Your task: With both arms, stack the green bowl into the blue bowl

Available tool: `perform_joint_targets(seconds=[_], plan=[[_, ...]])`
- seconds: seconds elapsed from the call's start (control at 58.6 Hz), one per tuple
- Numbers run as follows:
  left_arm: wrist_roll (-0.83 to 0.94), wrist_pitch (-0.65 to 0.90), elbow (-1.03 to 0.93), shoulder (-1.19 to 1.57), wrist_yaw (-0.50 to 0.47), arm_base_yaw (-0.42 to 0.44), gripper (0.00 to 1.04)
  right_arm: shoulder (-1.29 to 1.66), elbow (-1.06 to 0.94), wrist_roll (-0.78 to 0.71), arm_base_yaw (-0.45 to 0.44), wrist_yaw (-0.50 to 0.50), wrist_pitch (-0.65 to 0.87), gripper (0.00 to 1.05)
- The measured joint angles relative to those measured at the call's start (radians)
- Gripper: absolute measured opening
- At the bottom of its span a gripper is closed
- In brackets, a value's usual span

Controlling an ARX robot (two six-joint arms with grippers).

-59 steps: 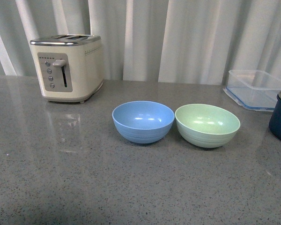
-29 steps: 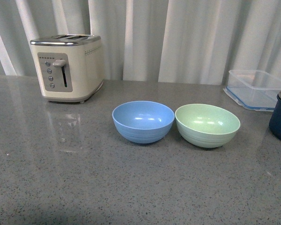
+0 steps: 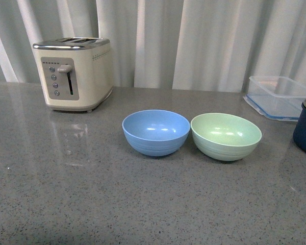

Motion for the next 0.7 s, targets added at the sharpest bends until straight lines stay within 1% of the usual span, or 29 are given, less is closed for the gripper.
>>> perform_joint_targets(seconds=[0.188, 0.256, 0.29, 0.495, 0.529, 0.7], plan=[[0.000, -0.051, 0.000, -0.050, 0.000, 0.000, 0.04, 0.000, 0.000, 0.000, 0.000, 0.000, 0.000, 0.95], [0.001, -0.182, 0.000, -0.146, 0.001, 0.000, 0.04, 0.000, 0.000, 0.000, 0.000, 0.000, 0.000, 0.95], [0.001, -0.207, 0.000, -0.175, 0.000, 0.000, 0.04, 0.000, 0.000, 0.000, 0.000, 0.000, 0.000, 0.95], [0.001, -0.217, 0.000, -0.211, 0.000, 0.000, 0.04, 0.000, 0.000, 0.000, 0.000, 0.000, 0.000, 0.95], [0.001, -0.217, 0.000, -0.211, 0.000, 0.000, 0.06, 0.000, 0.000, 0.000, 0.000, 0.000, 0.000, 0.95], [0.001, -0.217, 0.000, -0.211, 0.000, 0.000, 0.36, 0.000, 0.000, 0.000, 0.000, 0.000, 0.000, 0.95]])
